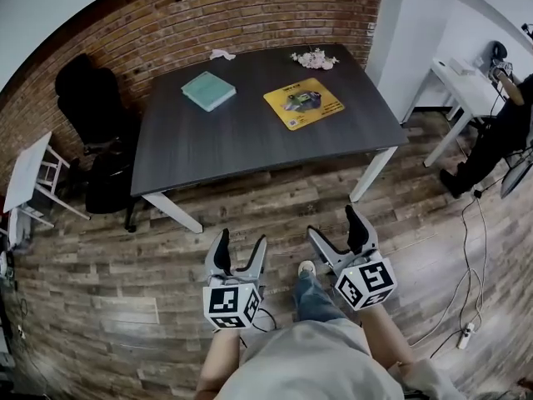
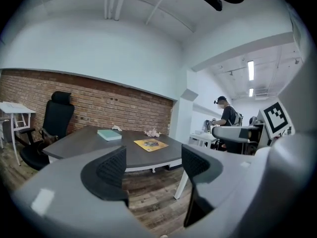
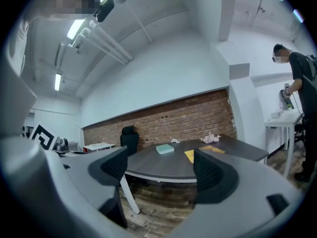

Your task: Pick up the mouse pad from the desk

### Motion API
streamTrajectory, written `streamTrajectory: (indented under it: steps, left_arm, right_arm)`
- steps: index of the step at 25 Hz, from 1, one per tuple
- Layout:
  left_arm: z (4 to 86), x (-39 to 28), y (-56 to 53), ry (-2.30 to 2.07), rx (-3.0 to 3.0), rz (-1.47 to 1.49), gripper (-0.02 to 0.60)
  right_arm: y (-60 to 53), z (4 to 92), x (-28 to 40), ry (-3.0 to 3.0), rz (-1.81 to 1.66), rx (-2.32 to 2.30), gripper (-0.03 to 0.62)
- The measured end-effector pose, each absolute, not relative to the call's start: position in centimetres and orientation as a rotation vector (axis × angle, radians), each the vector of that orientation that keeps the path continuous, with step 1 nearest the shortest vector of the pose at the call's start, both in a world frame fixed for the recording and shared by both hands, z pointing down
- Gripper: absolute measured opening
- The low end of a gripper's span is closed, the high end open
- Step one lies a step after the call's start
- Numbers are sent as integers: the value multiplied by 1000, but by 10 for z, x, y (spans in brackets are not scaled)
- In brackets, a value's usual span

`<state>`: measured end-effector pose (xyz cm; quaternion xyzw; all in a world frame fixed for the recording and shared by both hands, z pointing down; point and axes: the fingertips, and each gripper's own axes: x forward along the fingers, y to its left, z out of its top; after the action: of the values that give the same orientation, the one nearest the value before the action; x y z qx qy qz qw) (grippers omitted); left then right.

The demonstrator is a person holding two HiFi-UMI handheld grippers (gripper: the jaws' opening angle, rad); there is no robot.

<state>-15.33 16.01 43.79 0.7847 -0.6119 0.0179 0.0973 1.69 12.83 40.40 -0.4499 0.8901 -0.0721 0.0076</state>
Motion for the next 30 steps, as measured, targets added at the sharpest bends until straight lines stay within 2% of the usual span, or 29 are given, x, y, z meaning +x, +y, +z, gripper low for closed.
streamTrajectory:
  steps: [13,30]
  left_arm:
    - [407,-108,-33,-1851,2329,-47,333]
    - [446,-103,-147,-1815,2248,52,333]
  right_arm:
    - [-68,386,70,2833,-173,-1398,391]
    - [-193,429,80,2876,-248,-1461,391]
